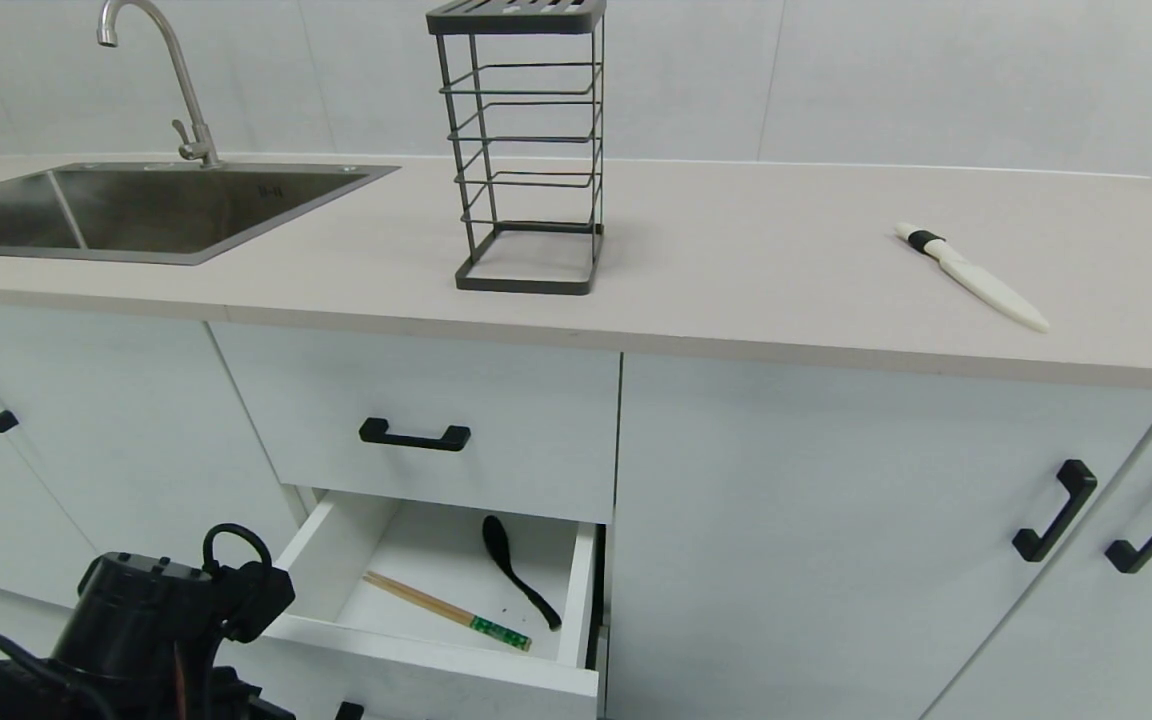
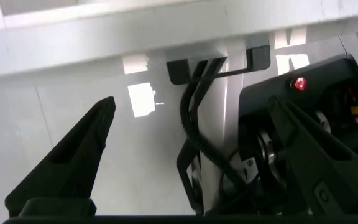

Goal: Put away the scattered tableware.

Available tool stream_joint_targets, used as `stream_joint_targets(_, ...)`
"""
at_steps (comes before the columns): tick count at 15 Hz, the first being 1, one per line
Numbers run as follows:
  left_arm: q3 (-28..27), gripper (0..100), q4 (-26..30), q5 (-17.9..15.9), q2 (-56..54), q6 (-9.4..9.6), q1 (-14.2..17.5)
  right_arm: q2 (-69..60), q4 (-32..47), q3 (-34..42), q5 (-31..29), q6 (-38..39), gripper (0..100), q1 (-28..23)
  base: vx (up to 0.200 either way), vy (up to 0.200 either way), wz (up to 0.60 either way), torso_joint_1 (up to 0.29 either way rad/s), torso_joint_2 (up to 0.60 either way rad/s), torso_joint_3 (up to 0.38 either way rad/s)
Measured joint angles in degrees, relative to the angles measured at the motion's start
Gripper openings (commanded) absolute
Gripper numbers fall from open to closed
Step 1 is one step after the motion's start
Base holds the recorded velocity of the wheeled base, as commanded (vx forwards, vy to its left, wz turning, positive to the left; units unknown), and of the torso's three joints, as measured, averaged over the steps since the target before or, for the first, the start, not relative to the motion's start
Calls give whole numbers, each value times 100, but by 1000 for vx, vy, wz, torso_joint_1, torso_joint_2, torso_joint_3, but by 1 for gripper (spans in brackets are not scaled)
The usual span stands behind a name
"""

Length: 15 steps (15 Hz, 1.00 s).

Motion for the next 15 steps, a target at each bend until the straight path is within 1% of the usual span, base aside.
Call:
stream_joint_targets(4,-52,100,-449,24,150,-13,17,0,0,0,0,0,100,0,0,0,0,0,0,0)
stream_joint_targets(5,-52,100,-479,27,193,-13,20,0,-2,0,0,0,100,0,0,0,0,0,0,0)
stream_joint_targets(9,-63,100,-1035,28,477,-34,33,0,-2,0,0,-2,100,0,0,0,0,0,0,0)
stream_joint_targets(15,-90,100,-1569,22,896,-38,68,0,0,0,0,0,100,0,0,0,0,0,0,0)
